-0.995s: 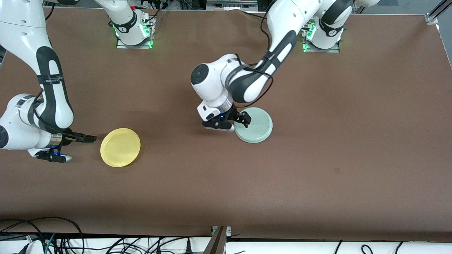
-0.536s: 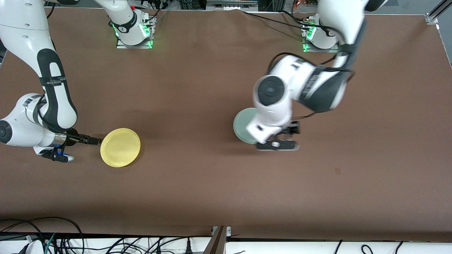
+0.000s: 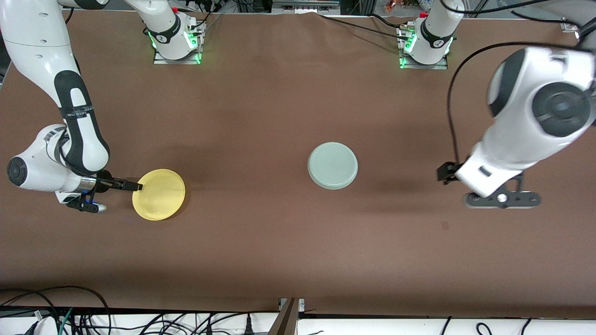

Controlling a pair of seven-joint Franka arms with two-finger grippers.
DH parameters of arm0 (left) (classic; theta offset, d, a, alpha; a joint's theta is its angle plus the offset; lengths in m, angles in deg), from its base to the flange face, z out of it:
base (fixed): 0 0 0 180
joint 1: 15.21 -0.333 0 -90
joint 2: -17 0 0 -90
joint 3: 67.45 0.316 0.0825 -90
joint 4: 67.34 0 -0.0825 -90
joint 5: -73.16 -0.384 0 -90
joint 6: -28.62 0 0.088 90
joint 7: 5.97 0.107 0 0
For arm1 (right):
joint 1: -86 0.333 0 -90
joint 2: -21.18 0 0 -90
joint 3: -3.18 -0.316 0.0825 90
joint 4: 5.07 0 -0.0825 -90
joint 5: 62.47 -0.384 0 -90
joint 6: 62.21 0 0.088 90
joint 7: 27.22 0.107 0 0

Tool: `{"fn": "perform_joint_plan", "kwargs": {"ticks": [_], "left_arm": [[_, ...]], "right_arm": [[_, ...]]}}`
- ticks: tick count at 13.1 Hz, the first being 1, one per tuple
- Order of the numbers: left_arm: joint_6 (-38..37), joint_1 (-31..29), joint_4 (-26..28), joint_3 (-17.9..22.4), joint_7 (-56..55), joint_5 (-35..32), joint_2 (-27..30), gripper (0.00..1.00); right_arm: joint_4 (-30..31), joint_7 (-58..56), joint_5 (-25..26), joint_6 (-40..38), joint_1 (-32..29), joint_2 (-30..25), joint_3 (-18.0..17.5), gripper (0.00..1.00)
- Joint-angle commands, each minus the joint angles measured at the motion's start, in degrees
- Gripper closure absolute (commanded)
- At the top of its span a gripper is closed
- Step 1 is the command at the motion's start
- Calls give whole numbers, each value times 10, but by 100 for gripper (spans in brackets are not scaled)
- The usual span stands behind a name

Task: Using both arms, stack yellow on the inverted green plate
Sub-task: 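Retract the left gripper to rest while the right gripper grasps the yellow plate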

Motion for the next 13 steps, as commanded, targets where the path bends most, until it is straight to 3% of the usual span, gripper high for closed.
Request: {"fn": "perform_joint_plan", "kwargs": {"ticks": [1, 3, 6, 7, 9, 13], "left_arm": [[16, -3, 118, 37, 55, 58, 100, 0], [42, -3, 182, 83, 63, 107, 143, 0], [118, -4, 295, 89, 63, 110, 223, 0], [120, -4, 305, 89, 61, 111, 239, 0], [111, -7, 320, 88, 60, 114, 257, 0], [70, -7, 290, 83, 56, 114, 247, 0]], "right_arm": [[6, -17, -13, 17, -2, 5, -8, 4], [6, -20, -13, 17, -2, 9, -12, 52], [6, -20, -13, 16, -2, 12, -12, 83], [4, -20, -12, 14, -2, 12, -12, 92], [3, -21, -12, 9, -2, 7, -13, 97], [-8, -46, -12, -18, -2, -2, -13, 100]]}}
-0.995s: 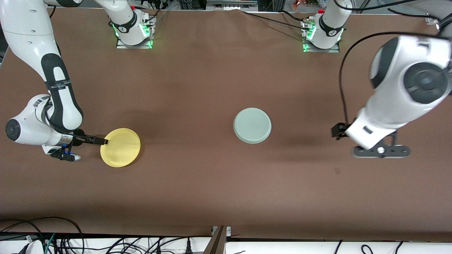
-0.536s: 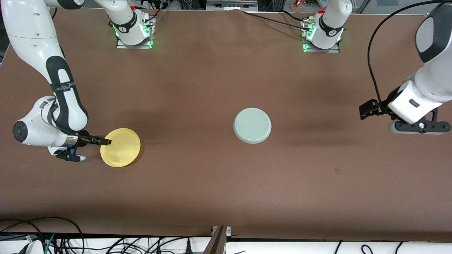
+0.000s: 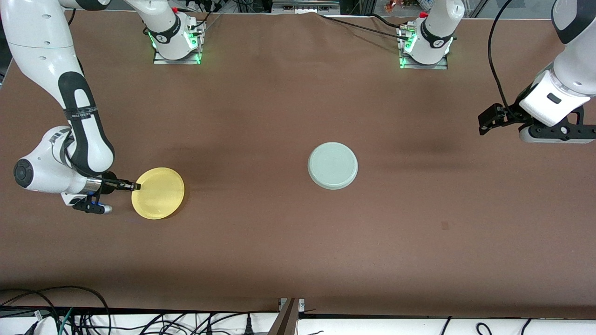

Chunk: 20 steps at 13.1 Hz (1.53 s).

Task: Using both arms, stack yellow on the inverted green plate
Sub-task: 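Retract the left gripper to rest while the right gripper grasps the yellow plate, then carry the yellow plate with the right gripper onto the green plate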

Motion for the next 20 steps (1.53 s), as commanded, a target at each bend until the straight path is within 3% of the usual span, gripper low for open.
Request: {"fn": "perform_joint_plan", "kwargs": {"ticks": [1, 5, 11, 20], "left_arm": [[-9, -2, -4, -3, 2, 15, 1, 0], [-18, 0, -11, -3, 3, 14, -4, 0], [-20, 0, -14, -3, 7, 14, -6, 0], [-23, 0, -14, -4, 9, 15, -6, 0]], "right_arm": [[-7, -24, -5, -32, -1, -14, -7, 100], [-72, -10, -9, -112, 5, -44, -71, 100], [-78, 164, -61, -78, 12, -45, -174, 100], [-81, 486, -78, 188, 264, 6, -180, 100]]}}
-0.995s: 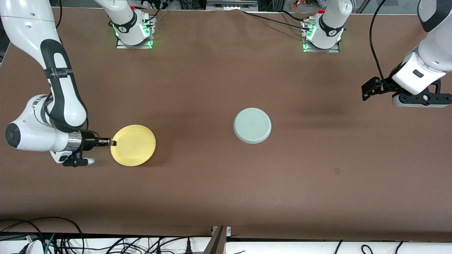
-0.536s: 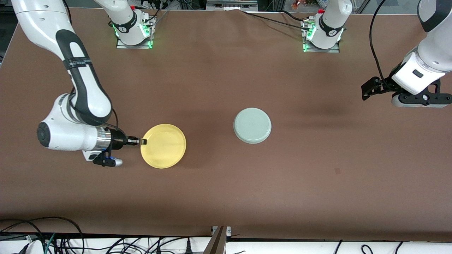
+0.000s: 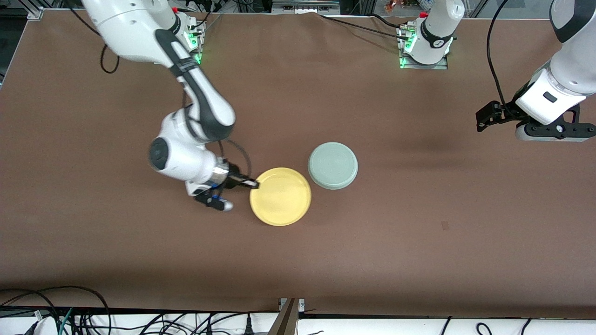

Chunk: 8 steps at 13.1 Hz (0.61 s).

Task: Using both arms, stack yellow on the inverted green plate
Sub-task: 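Carry the yellow plate with the right gripper onto the green plate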

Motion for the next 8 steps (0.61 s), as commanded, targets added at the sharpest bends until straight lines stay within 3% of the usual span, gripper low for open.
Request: {"fn": "perform_joint_plan", "kwargs": {"ticks": [1, 5, 8], "left_arm": [[-13, -1, -13, 0, 9, 14, -5, 0], [-14, -1, -13, 0, 10, 14, -5, 0], [-14, -1, -13, -1, 10, 14, -5, 0]], "right_arm": [[-6, 70, -2, 50, 70, 21, 6, 100], [-4, 121, -2, 89, 146, 48, 8, 100], [4, 144, -2, 97, 167, 51, 8, 100]]}}
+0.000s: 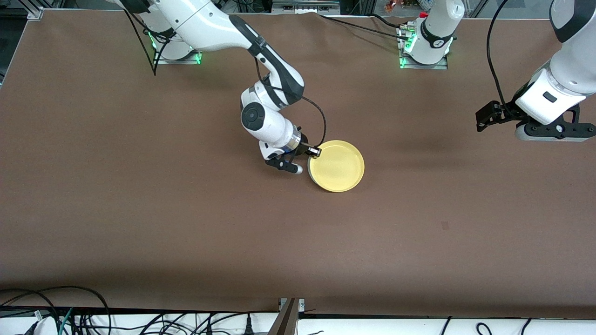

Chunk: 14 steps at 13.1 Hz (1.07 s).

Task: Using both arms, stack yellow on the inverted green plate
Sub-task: 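Carry the yellow plate with the right gripper onto the green plate, then lower the yellow plate onto the green plate and open the right gripper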

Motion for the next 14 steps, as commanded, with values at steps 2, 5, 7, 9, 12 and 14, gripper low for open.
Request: {"fn": "perform_joint_plan", "kwargs": {"ticks": [2, 5, 7, 9, 12, 14], "left_arm": [[-13, -1, -13, 0, 10, 14, -5, 0], [-13, -1, -13, -1, 10, 14, -5, 0], [-13, -1, -13, -1, 10, 14, -5, 0], [-13, -1, -13, -1, 10, 14, -5, 0], [-14, -1, -14, -1, 11, 11, -5, 0], [-13, 4, -14, -1, 10, 8, -5, 0]], "right_arm": [[9, 10, -1, 4, 10, -4, 6, 100], [13, 0, 2, 2, 7, -6, 10, 100], [12, -11, 3, -17, 6, -7, 14, 100], [13, -13, 4, -20, 7, -7, 14, 100], [13, -12, 17, -34, 7, -6, 14, 100], [12, -7, 16, -34, 9, -5, 14, 100]]}}
